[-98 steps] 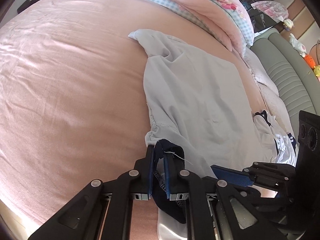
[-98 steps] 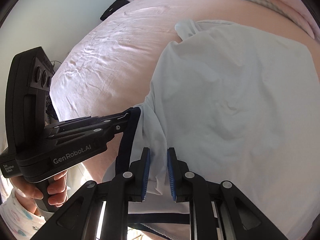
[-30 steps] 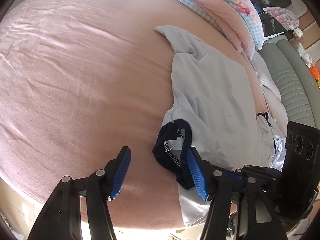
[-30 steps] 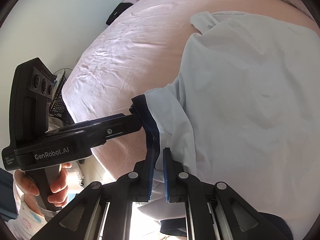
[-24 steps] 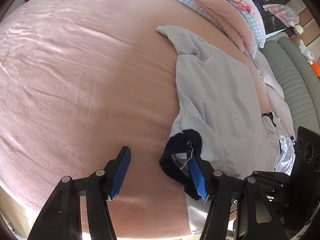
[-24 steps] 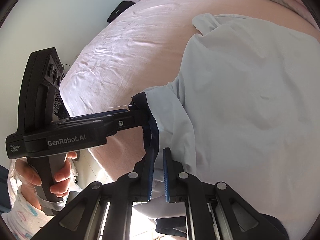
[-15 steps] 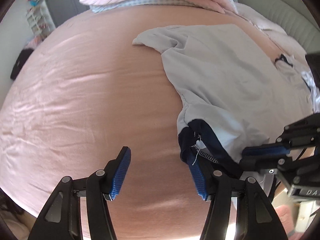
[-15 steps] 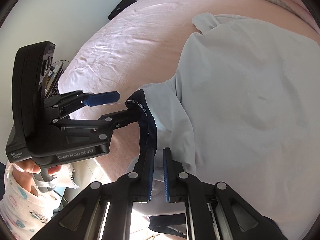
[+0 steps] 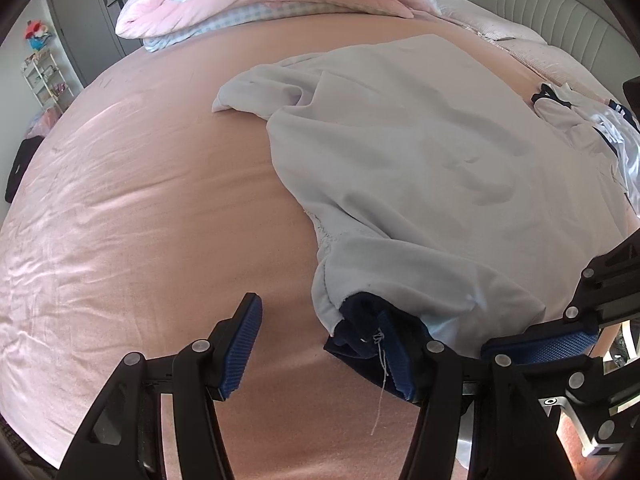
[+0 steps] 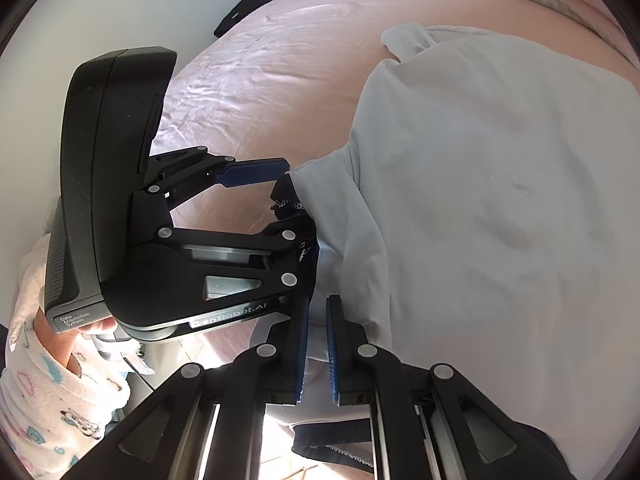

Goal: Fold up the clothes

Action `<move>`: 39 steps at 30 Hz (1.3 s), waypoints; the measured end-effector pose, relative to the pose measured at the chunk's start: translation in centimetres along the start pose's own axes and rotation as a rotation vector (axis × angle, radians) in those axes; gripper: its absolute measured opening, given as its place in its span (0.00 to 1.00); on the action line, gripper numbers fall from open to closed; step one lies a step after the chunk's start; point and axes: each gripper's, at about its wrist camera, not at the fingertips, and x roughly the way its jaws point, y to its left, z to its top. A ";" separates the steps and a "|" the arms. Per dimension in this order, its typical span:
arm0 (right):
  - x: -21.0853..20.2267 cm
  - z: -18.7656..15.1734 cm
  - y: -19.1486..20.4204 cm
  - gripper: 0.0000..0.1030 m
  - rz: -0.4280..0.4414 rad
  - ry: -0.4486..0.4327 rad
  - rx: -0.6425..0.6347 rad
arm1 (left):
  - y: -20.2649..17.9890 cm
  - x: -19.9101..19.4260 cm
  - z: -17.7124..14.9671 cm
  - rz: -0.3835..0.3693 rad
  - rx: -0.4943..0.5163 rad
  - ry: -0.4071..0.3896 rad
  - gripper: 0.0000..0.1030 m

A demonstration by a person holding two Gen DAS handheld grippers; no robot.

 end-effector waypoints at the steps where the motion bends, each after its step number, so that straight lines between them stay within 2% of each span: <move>1: 0.0 0.0 0.0 0.06 0.001 0.002 0.003 | 0.1 -0.1 -0.2 -0.015 0.004 -0.009 0.46; 5: 0.0 0.2 -0.1 0.07 0.004 0.007 0.006 | 0.4 -0.6 -0.7 -0.077 -0.034 -0.039 0.12; 8: 0.0 0.1 -0.1 0.07 -0.003 0.008 0.000 | 1.0 -0.9 -0.6 -0.181 -0.132 -0.085 0.07; 11: -0.1 0.1 0.1 0.08 -0.019 0.012 -0.006 | 1.9 -1.4 -0.6 -0.256 -0.215 -0.114 0.06; 13: -0.3 0.1 0.2 0.13 -0.019 0.007 -0.011 | 2.0 -1.9 -0.2 -0.290 -0.238 -0.126 0.06; 16: -0.7 0.0 0.5 0.29 -0.019 -0.002 -0.021 | 2.3 -3.0 0.1 -0.344 -0.264 -0.150 0.06; 18: -1.1 -0.1 0.8 0.51 -0.024 -0.005 -0.024 | 2.0 -4.1 0.5 -0.370 -0.264 -0.172 0.06; 19: -1.3 -0.1 1.0 0.54 -0.026 -0.014 -0.027 | 1.5 -4.5 0.9 -0.375 -0.261 -0.183 0.06; 21: -1.9 -0.2 1.4 0.54 -0.030 -0.033 -0.033 | 1.0 -4.4 1.6 -0.366 -0.247 -0.196 0.06; 26: -2.1 0.5 0.6 0.54 -0.074 -0.053 0.025 | 0.6 -3.0 2.8 -0.410 -0.261 -0.170 0.06; 31: -2.0 1.3 -0.5 0.54 -0.122 -0.070 0.091 | 0.7 -3.0 2.7 -0.449 -0.284 -0.163 0.06; 39: -1.5 1.8 -0.9 0.54 -0.210 -0.089 0.203 | 0.9 -3.2 2.6 -0.465 -0.302 -0.157 0.06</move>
